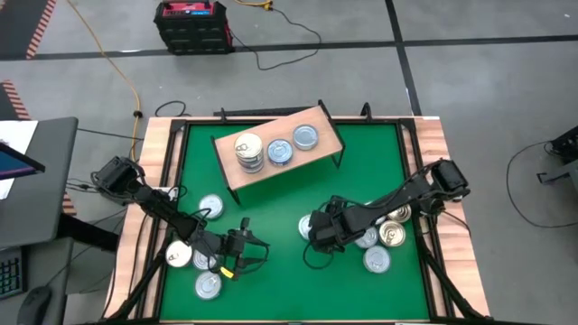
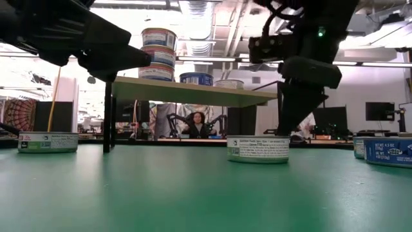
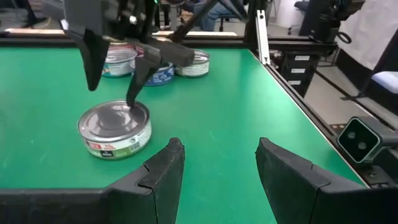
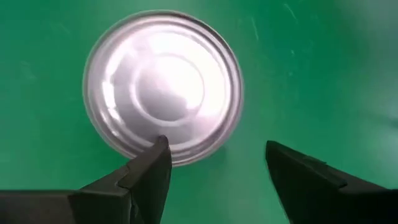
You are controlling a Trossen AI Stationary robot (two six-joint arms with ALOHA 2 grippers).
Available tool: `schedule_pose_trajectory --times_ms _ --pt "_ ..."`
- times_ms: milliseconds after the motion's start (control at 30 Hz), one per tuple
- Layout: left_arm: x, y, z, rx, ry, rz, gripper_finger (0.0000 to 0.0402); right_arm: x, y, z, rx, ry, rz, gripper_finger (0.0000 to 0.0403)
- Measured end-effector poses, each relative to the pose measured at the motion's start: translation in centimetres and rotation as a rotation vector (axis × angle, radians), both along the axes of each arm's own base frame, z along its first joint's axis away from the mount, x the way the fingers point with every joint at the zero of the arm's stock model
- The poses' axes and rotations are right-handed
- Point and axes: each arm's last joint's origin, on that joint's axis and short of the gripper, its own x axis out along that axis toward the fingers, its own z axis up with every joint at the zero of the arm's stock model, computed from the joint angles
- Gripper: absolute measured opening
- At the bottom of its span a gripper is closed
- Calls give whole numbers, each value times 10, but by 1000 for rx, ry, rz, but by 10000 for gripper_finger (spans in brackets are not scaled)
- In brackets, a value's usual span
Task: Stack canned seafood by type on shelf
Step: Stack the green white tuna can on top of the green white tuna can on the shelf
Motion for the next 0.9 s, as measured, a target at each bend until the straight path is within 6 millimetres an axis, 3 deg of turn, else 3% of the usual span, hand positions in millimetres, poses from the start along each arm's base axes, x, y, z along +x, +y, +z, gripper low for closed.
schedule_pose_trajectory --times_ms 467,667,900 --pt "-1 0 -3 3 26 1 190 -9 7 0 -4 44 -18 285" --pt "-1 0 -3 2 25 0 190 -18 8 -17 -12 42 -8 285" --pt "0 -1 -3 -28 34 -52 190 -4 33 -14 61 -152 184 285"
